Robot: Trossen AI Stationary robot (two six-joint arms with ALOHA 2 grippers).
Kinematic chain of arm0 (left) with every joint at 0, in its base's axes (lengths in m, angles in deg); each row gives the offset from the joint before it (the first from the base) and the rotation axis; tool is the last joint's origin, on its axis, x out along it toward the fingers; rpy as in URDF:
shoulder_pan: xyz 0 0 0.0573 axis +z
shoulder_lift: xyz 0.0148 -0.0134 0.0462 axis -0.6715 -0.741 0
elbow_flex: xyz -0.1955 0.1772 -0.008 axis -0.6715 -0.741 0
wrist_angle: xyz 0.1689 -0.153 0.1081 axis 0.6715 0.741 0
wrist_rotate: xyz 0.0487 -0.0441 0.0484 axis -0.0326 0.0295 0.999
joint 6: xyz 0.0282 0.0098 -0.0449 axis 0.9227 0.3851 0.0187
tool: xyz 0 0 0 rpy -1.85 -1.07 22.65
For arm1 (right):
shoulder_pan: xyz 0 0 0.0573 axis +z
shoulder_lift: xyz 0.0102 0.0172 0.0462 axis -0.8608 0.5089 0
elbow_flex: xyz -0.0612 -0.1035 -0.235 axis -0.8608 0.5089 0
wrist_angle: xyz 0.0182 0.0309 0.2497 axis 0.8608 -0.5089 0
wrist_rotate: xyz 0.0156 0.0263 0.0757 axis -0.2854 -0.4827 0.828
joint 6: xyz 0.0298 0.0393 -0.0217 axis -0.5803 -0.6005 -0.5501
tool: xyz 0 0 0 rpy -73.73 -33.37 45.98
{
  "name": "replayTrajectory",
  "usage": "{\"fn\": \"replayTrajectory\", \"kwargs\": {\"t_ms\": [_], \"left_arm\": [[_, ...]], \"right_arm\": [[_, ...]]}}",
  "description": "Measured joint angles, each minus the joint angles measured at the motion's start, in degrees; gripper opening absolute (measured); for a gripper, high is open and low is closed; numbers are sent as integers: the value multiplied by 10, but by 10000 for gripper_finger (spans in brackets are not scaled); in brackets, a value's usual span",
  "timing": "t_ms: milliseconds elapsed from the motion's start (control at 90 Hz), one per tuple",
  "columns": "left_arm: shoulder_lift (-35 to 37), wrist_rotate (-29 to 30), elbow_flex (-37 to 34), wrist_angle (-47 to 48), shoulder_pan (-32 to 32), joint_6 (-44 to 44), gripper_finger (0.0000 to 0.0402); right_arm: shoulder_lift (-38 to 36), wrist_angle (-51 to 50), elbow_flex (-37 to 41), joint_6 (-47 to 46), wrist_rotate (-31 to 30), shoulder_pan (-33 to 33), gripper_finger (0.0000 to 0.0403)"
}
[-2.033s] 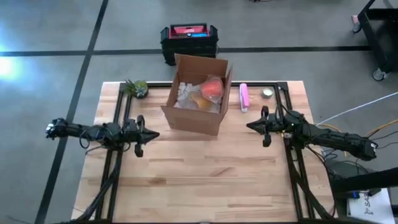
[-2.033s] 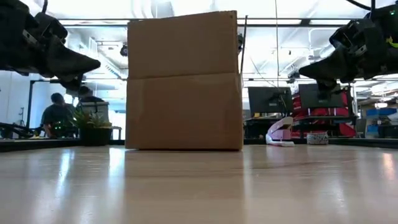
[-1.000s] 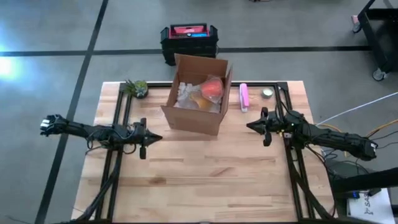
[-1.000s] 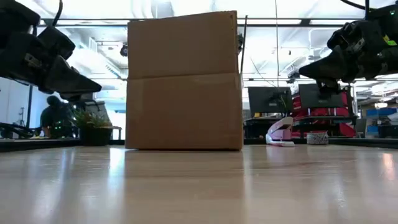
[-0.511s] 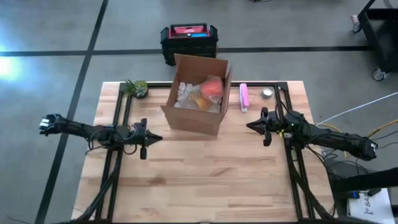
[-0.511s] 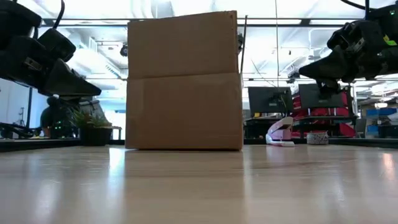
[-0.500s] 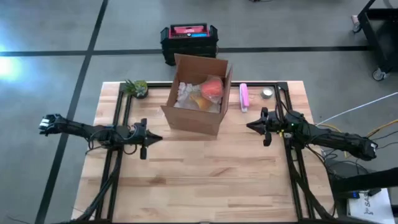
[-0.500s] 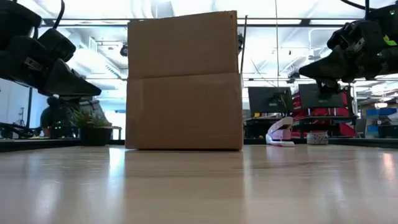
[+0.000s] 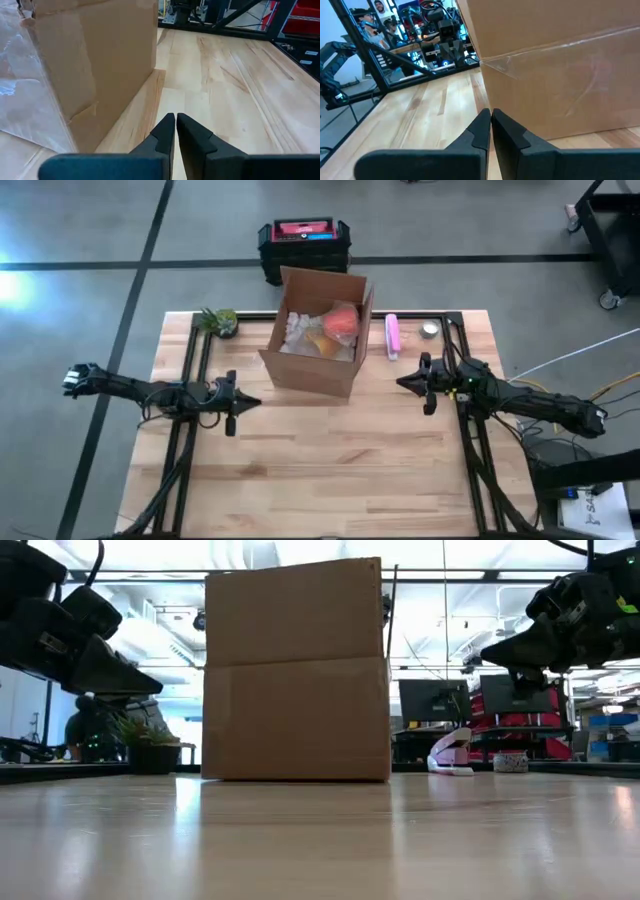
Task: Wrap mug
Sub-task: Return to Home Position
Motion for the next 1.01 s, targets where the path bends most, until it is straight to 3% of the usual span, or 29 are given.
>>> {"fn": "replayTrajectory", "kwargs": {"t_ms": [1011], "left_arm": [[-2, 0, 0, 0, 0, 0, 5]], "right_arm": [[0, 0, 0, 0, 0, 0, 3]]}}
